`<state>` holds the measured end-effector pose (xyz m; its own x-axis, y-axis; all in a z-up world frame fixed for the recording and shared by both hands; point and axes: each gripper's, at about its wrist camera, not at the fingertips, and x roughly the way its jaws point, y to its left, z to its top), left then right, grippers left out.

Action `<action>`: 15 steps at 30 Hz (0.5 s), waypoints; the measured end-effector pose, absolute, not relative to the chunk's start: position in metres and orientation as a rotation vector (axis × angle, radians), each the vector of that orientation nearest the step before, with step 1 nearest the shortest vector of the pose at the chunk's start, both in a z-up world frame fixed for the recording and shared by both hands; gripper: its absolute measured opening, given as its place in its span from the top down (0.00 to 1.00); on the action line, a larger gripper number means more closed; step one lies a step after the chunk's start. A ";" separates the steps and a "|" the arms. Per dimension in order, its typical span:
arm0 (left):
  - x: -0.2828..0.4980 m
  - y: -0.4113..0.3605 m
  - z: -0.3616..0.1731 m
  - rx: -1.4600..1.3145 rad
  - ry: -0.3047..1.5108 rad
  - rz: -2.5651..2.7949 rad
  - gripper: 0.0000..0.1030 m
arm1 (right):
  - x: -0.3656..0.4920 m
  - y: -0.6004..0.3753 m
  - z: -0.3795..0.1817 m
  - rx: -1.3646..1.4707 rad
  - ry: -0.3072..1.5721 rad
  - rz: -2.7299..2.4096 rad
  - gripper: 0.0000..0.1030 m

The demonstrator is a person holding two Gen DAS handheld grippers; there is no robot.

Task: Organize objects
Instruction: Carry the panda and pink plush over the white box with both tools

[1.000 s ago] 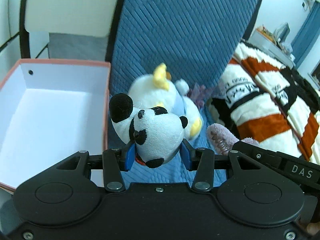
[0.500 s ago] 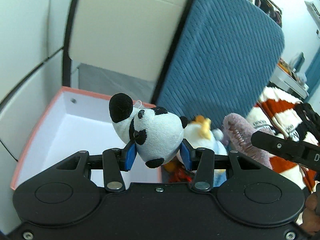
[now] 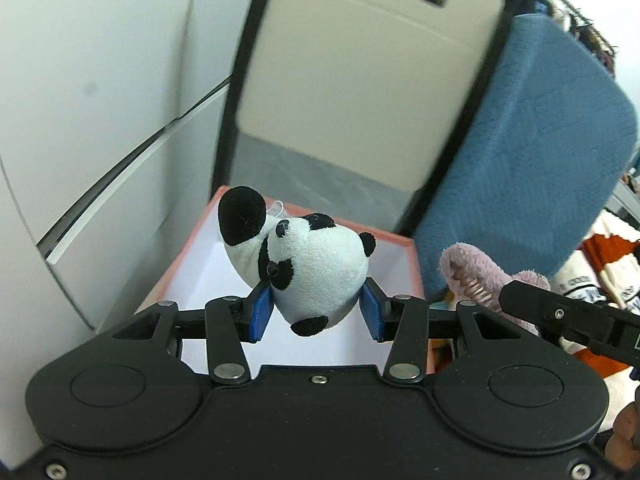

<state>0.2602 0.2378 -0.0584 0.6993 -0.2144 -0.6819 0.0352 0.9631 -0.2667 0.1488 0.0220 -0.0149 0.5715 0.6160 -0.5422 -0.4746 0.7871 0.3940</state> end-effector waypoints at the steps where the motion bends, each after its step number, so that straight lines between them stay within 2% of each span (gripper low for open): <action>1: 0.263 0.243 -0.064 -0.241 0.794 -0.134 0.58 | 0.149 0.028 -0.019 0.211 0.725 0.651 0.49; 15: 0.287 0.275 -0.149 -0.215 0.966 -0.103 0.57 | 0.168 0.086 -0.098 0.125 0.899 0.626 0.49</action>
